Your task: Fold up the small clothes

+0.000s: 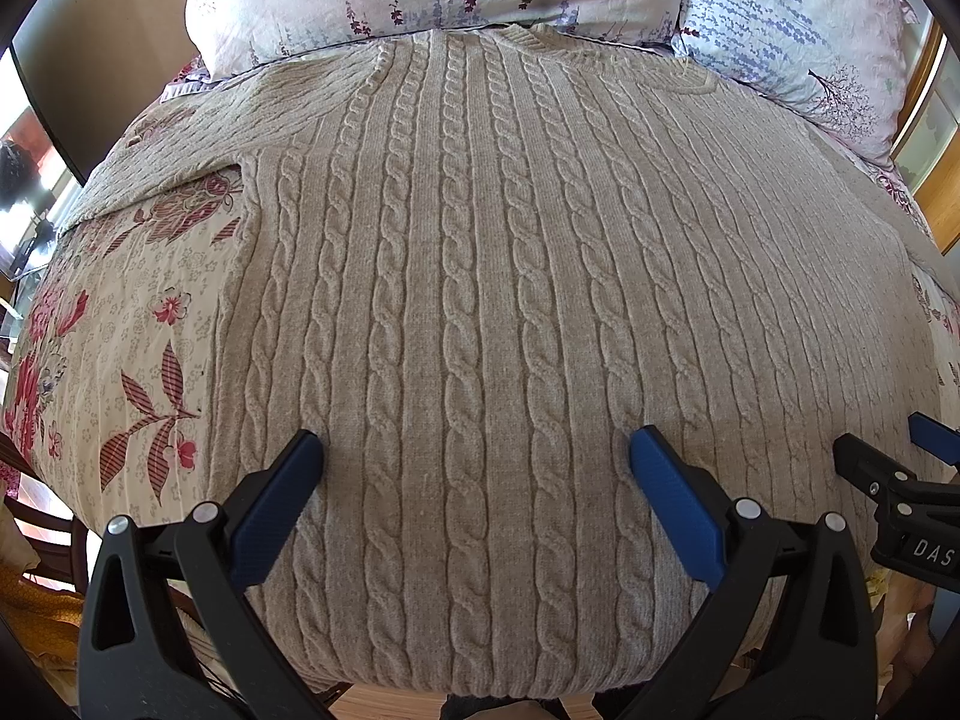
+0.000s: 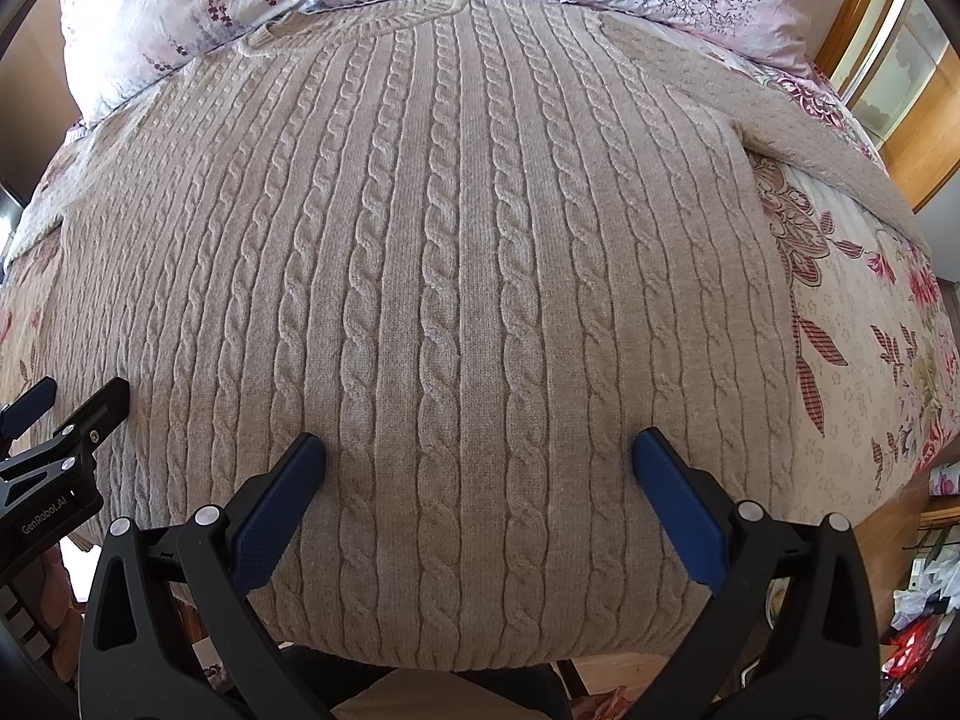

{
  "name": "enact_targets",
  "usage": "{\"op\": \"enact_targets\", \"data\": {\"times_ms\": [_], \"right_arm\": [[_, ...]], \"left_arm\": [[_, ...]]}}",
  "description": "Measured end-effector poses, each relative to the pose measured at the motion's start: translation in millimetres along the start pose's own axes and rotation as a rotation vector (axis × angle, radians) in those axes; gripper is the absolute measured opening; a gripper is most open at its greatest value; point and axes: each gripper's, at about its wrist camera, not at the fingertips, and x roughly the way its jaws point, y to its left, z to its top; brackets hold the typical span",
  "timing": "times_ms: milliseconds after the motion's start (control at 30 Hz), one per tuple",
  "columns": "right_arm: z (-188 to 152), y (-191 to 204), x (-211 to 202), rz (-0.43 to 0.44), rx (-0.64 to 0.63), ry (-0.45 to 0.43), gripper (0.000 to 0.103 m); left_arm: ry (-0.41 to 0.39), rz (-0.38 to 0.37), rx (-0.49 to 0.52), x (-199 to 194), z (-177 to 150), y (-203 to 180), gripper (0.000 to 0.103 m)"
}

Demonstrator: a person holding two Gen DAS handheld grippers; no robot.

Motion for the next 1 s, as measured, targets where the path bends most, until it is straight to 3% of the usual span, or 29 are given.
{"op": "enact_targets", "data": {"times_ms": [333,467,533,600,833,1000], "right_arm": [[2,0,3,0.01,-0.024,-0.008,0.102],[5,-11,-3,0.092,-0.01,-0.041,0.102],[13,-34,-9,0.21,0.078,-0.081,0.102],[23,-67,-14,0.263,0.189,-0.129,0.102],[50,-215,-13,0.402,0.644,-0.273,0.083],[47,-306,2,0.451,0.94,-0.351,0.072]], "left_arm": [[0.008,0.001,-0.006,2,5,-1,0.101],[0.002,0.003,-0.018,3,8,1,0.101],[-0.002,0.002,-0.023,3,11,0,0.101],[-0.016,-0.004,-0.025,3,16,-1,0.101],[-0.08,-0.098,-0.029,0,37,-9,0.101],[-0.122,-0.217,-0.024,-3,51,-19,0.101]]}}
